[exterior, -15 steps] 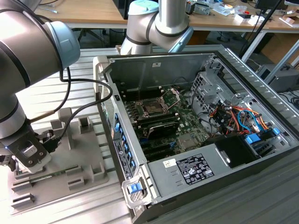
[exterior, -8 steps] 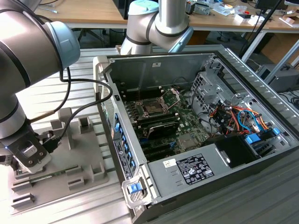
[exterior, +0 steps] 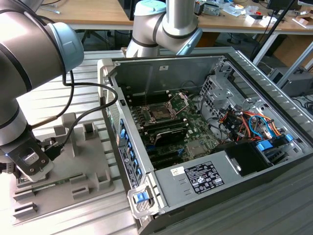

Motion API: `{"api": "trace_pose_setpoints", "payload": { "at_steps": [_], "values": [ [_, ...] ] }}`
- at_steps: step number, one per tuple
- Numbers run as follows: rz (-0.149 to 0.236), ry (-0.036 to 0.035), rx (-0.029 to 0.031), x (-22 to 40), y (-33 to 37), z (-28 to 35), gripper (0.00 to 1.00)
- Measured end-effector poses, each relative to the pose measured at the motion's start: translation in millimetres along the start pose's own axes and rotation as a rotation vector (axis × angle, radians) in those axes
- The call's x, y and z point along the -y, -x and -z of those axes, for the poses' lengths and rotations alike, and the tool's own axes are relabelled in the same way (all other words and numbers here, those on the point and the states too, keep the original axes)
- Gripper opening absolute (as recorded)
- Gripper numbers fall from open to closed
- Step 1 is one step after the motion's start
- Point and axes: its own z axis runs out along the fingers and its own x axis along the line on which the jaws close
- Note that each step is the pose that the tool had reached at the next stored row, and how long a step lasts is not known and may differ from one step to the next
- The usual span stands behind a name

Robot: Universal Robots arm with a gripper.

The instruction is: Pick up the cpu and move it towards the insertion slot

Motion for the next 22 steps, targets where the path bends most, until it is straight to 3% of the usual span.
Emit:
{"api": "trace_pose_setpoints", "payload": {
  "at_steps": [22],
  "values": [
    [0.0, 0.0, 0.0, 0.0, 0.0, -0.5, 0.55]
  ]
}}
